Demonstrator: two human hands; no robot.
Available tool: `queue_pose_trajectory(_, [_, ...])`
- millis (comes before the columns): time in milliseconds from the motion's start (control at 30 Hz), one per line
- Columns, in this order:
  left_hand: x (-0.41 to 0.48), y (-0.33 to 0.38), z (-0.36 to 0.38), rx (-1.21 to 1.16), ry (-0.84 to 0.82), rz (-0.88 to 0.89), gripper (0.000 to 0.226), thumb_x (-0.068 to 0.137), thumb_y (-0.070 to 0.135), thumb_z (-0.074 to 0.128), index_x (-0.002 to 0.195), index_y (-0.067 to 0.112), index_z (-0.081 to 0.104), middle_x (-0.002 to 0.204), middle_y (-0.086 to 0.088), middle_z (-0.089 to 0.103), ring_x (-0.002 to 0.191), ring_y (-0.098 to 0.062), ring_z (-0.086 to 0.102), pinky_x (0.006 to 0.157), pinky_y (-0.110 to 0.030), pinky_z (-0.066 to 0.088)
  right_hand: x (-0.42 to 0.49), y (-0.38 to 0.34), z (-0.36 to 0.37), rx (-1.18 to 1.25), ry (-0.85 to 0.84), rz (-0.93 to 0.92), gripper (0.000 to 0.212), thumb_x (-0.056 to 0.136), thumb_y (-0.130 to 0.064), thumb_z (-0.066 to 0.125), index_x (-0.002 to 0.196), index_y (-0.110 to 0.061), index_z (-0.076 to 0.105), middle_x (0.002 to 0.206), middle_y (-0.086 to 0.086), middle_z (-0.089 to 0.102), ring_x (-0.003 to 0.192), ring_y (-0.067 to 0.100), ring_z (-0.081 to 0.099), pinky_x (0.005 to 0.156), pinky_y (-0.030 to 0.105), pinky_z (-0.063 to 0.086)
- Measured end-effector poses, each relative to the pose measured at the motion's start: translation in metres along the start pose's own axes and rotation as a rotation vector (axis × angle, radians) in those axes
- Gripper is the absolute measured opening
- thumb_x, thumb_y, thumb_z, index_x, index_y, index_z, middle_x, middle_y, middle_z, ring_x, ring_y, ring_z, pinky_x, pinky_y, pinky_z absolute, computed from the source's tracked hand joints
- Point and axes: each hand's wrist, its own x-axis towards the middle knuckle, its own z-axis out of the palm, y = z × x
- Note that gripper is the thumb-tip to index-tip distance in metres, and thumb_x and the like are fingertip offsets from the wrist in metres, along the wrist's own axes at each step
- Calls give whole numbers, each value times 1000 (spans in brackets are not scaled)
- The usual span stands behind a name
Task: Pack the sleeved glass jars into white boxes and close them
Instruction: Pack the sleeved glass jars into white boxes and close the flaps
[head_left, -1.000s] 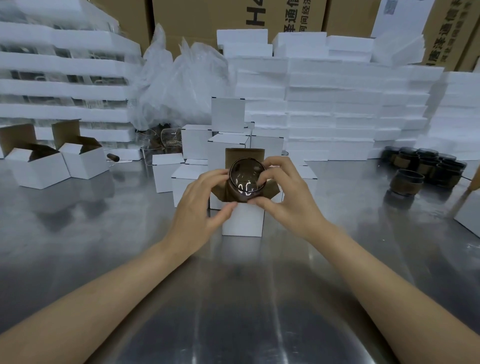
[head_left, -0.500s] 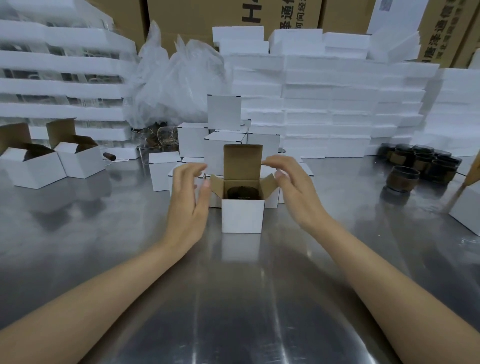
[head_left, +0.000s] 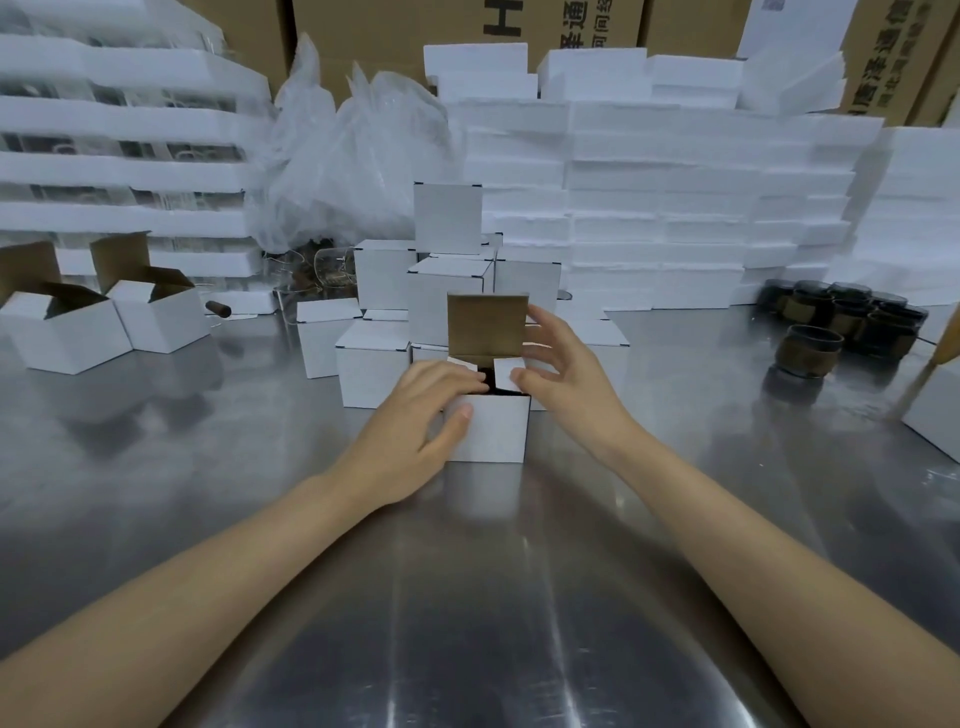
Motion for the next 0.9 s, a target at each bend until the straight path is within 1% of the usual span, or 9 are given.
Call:
queue_pose_trajectory(67, [-1, -1, 2, -17, 16, -1, 34, 99, 28, 41, 123, 16, 62, 127, 5, 52, 124, -10, 43, 105, -24, 34, 0, -1, 0, -19, -1, -37, 49, 87, 11, 55, 127, -16, 48, 122, 2, 57, 116, 14, 55, 92, 21, 48])
queue_pose_trajectory(133, [-2, -3, 4, -42, 53, -20, 30, 97, 24, 46, 120, 16, 65, 123, 3, 43, 121, -8, 42, 102, -19, 34, 0, 0, -1, -36, -21, -50, 36, 87, 11, 54, 114, -13, 53, 118, 7, 59, 114, 16, 57, 93, 29, 50])
queue_pose_trajectory(233, [-3, -3, 4, -53, 100, -80, 28, 95, 25, 50, 118, 21, 65, 114, 10, 37, 105, -2, 45, 93, -11, 35, -1, 2, -3, -146, -62, -56, 23, 91, 7, 50, 101, -10, 61, 110, 6, 64, 109, 18, 59, 93, 36, 51])
queue_pose_trajectory(367, [-1, -1, 4, -176, 226, -80, 21, 88, 15, 63, 108, 19, 58, 104, 9, 48, 97, -4, 52, 84, -9, 40, -4, 2, -10, -209, -75, -89, 28, 97, -1, 40, 104, -9, 65, 111, 4, 65, 109, 20, 58, 97, 32, 46])
queue_pose_trajectory(467, [0, 2, 4, -276, 315, -98, 42, 81, 3, 72, 104, 28, 47, 110, 4, 48, 99, -7, 53, 80, -15, 47, -7, 2, -9, -253, -94, -119, 23, 97, -24, 51, 106, -10, 66, 110, -3, 65, 107, 8, 57, 94, 28, 46])
queue_pose_trajectory(500, [1, 3, 4, -294, 327, -107, 45, 81, 2, 73, 105, 27, 45, 112, 3, 47, 100, -8, 54, 79, -16, 48, -7, 2, -8, -287, -91, -131, 20, 95, -26, 56, 107, -12, 66, 110, -5, 64, 107, 6, 56, 94, 29, 47])
queue_pose_trajectory(600, [2, 5, 2, -270, 295, -138, 33, 85, 9, 70, 111, 20, 52, 114, 5, 51, 102, -4, 53, 74, -18, 48, -8, 5, -7, -353, -92, -216, 20, 94, -21, 61, 111, -15, 69, 111, -2, 63, 108, 9, 57, 95, 35, 49])
queue_pose_trajectory(700, [3, 5, 0, -208, 284, -129, 19, 90, 15, 64, 109, 17, 60, 110, 4, 53, 97, -4, 54, 71, -23, 48, -7, 6, -9, -405, -116, -250, 24, 95, -25, 59, 116, -20, 69, 112, -3, 62, 107, 10, 57, 95, 38, 48])
queue_pose_trajectory(900, [4, 7, -1, -197, 280, -120, 20, 94, 16, 59, 111, 25, 63, 108, 6, 50, 92, -4, 53, 68, -23, 45, -4, 4, -10, -508, -120, -281, 25, 95, -29, 58, 115, -21, 70, 109, -5, 63, 102, 8, 60, 85, 36, 53])
